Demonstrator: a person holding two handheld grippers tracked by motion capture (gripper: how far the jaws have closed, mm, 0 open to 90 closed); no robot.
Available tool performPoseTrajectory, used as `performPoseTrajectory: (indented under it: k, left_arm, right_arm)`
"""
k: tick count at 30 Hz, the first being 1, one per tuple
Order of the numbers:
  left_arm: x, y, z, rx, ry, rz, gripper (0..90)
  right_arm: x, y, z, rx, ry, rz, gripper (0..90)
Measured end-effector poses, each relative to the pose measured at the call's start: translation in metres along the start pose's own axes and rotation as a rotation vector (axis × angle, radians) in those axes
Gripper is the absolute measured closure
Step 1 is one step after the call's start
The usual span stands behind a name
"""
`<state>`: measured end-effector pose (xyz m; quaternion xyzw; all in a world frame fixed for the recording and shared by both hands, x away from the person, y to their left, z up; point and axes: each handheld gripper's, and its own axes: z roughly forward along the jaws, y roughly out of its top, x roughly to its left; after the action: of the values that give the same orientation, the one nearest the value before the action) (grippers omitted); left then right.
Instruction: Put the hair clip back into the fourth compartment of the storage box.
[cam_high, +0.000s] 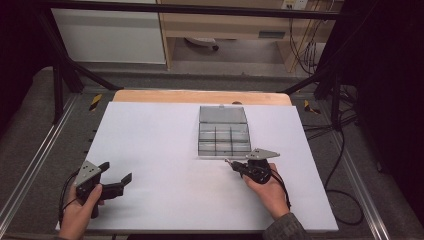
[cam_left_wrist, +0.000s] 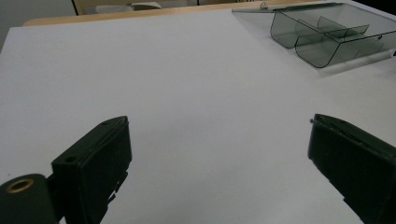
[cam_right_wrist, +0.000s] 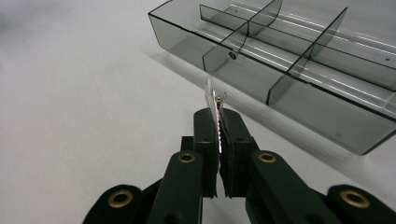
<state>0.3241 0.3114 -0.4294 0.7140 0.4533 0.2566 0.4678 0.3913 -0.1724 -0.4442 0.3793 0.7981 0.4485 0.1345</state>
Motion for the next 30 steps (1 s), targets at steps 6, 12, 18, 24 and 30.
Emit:
performPoseTrajectory:
  k: [6, 12, 18, 24, 30]
  left_arm:
    - [0.0, 0.001, 0.0, -0.002, 0.0, 0.004, 6.1]
    - [0.0, 0.0, -0.001, -0.003, 0.001, 0.005, 6.1]
    - [0.0, 0.0, -0.001, -0.001, 0.005, 0.005, 6.1]
    - [-0.001, -0.001, -0.001, 0.005, 0.004, 0.007, 6.1]
    - [0.0, -0.001, -0.001, 0.008, 0.007, 0.006, 6.0]
  right_arm:
    - [0.001, 0.0, 0.0, -0.001, 0.007, -0.002, 86.2]
    - [0.008, 0.003, 0.0, -0.013, 0.027, -0.015, 86.2]
    - [0.021, 0.009, 0.005, -0.017, 0.054, -0.043, 86.2]
    - [0.029, 0.016, 0.011, -0.007, 0.075, -0.07, 86.2]
    - [0.033, 0.03, 0.015, -0.021, 0.079, -0.081, 86.2]
